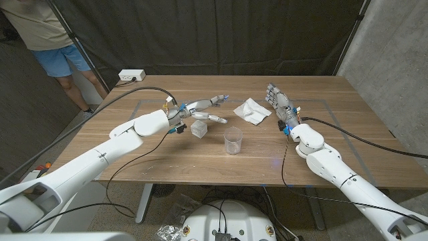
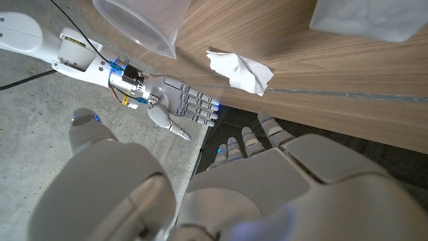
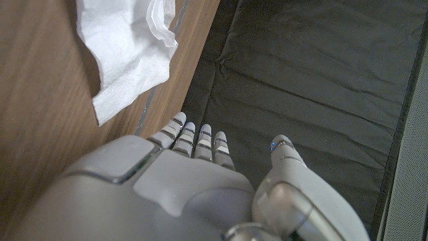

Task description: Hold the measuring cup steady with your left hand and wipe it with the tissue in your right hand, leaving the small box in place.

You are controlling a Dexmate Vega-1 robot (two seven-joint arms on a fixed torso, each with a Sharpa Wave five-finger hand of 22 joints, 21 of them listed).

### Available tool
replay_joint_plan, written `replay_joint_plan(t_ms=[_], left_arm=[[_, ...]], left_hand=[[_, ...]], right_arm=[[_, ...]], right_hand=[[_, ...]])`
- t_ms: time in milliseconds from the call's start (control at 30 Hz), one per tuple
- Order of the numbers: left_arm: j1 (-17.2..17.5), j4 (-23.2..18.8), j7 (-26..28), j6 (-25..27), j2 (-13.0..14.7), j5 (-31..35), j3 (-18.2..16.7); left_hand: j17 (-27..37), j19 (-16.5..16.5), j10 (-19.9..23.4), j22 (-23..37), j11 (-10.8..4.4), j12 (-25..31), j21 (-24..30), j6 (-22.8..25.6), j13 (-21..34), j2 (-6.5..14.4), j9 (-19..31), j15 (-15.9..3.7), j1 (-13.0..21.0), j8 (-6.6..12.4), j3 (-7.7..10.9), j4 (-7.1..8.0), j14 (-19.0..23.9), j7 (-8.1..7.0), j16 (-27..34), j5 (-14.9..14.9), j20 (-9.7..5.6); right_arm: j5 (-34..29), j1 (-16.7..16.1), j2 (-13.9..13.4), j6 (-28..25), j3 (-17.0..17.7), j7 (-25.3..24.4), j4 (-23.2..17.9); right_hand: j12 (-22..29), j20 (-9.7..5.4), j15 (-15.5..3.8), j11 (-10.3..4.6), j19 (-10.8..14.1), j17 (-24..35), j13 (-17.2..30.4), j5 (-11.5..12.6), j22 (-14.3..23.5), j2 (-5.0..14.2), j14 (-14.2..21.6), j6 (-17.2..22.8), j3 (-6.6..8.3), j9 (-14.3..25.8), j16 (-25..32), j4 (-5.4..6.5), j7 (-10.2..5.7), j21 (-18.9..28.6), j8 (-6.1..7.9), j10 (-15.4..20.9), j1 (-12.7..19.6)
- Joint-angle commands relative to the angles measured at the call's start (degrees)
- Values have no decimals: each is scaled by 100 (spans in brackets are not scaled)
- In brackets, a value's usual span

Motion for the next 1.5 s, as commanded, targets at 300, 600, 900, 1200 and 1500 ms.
replay_joint_plan(t_ms=[300,600,900,1200,1500], left_arm=[[-27,-422,-288,107,153,853,190],[-92,-528,-373,225,147,1195,283],[-86,-750,-375,417,155,1690,391],[-113,-196,-351,152,-125,1244,481],[-209,666,-582,-209,-549,313,612]], left_hand=[[12,65,-245,-7,69,-84,-17,-369,21,101,10,47,458,-126,-123,-86,-101,84,-41,183,19],[8,99,-622,-12,-210,-147,-77,-840,40,154,25,-96,892,-194,-285,-102,-304,-109,-84,397,-151],[10,-25,-960,-1,6,-155,-179,-1454,58,350,47,-48,1343,-235,-300,-64,-526,-78,-100,521,-74],[13,222,-845,10,293,-46,-116,-1459,70,409,70,287,1452,-116,-412,18,-260,-324,13,550,77],[-9,469,-601,9,118,51,-46,-1219,72,485,83,267,1586,-1,-459,40,61,-452,73,547,79]], right_arm=[[-91,-181,-16,10,19,-165,-231],[-69,-200,-14,21,31,-148,-208],[-45,-209,-1,51,34,-117,-166],[-24,-216,-11,62,46,-91,-141],[-3,-268,-53,57,86,-106,-184]], right_hand=[[10,-10,23,45,9,21,9,4,28,17,-28,29,-35,35,6,9,38,-31,12,37,38],[7,-4,19,45,13,23,10,2,29,19,-27,28,-49,35,8,16,37,-40,12,32,25],[6,-6,21,29,17,26,10,1,31,20,-30,28,-68,35,9,28,37,-51,11,32,4],[8,-6,21,29,21,27,10,1,32,22,-30,29,-83,35,10,35,36,-62,11,40,-9],[8,-4,21,39,22,26,10,2,32,25,-28,29,-94,35,10,38,36,-72,11,42,-17]])
